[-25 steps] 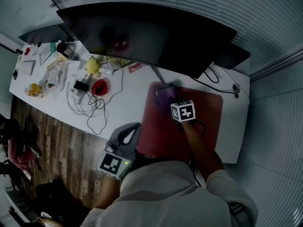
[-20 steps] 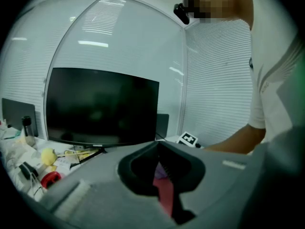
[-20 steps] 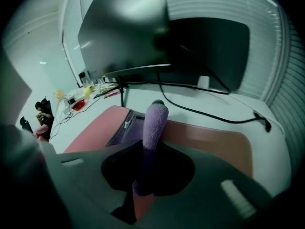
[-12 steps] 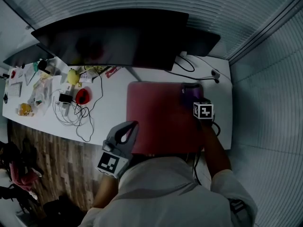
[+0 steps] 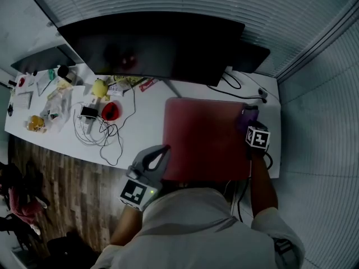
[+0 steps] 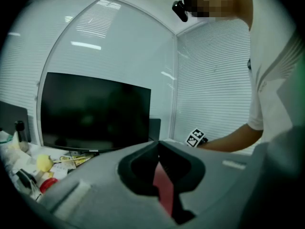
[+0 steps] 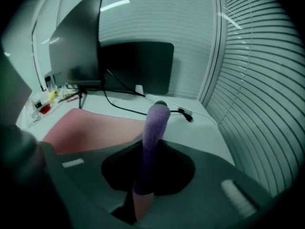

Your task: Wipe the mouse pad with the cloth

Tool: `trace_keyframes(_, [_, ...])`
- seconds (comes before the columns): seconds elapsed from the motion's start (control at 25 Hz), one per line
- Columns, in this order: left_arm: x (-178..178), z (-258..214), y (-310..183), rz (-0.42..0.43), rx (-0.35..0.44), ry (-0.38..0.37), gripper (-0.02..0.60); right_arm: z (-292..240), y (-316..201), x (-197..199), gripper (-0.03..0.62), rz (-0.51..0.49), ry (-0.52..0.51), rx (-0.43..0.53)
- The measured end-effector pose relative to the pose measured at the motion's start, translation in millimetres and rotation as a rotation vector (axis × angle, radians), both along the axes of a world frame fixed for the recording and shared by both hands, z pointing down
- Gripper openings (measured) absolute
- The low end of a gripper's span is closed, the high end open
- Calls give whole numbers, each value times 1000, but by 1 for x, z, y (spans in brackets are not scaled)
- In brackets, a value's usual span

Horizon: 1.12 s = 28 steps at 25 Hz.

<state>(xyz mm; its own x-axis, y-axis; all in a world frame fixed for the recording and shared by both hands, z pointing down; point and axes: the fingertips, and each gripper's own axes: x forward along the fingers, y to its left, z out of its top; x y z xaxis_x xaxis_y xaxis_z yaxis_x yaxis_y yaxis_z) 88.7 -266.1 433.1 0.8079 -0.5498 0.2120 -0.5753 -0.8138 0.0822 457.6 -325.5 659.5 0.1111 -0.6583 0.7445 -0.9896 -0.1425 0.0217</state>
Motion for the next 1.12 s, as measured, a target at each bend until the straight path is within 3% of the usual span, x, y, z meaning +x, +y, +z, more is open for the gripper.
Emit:
trace_keyframes(0.16, [-48,-7,5,-25,6,15,2,-46,0,-120,44,-132,-162,97])
trace_keyframes(0.36, [-121,-14,13,-56,27,28,3,-67,-6,-301,44,-370,-335,109])
trace_keyframes(0.48, [-167,-10,20,-83,20,37,2,-64,-13,-394,44,-490,-390,97])
trace_keyframes(0.6, [-207,-1,29,-108,-15,46,3,-50,-20,-458,44,-565,-382,68])
trace_keyframes(0.68, [-227,5,33,-119,-34,40,3,-31,-25,-478,44,-575,-360,32])
trace_keyframes(0.8, [-240,8,35,-124,-31,38,2,-4,-27,-473,44,-558,-290,-18])
trace_keyframes(0.96, [-226,7,39,-110,-20,42,3,18,-13,-421,44,-437,-255,-48])
trace_keyframes(1.12, [-182,6,40,-74,-21,22,3,22,2,-358,44,-332,-273,-42])
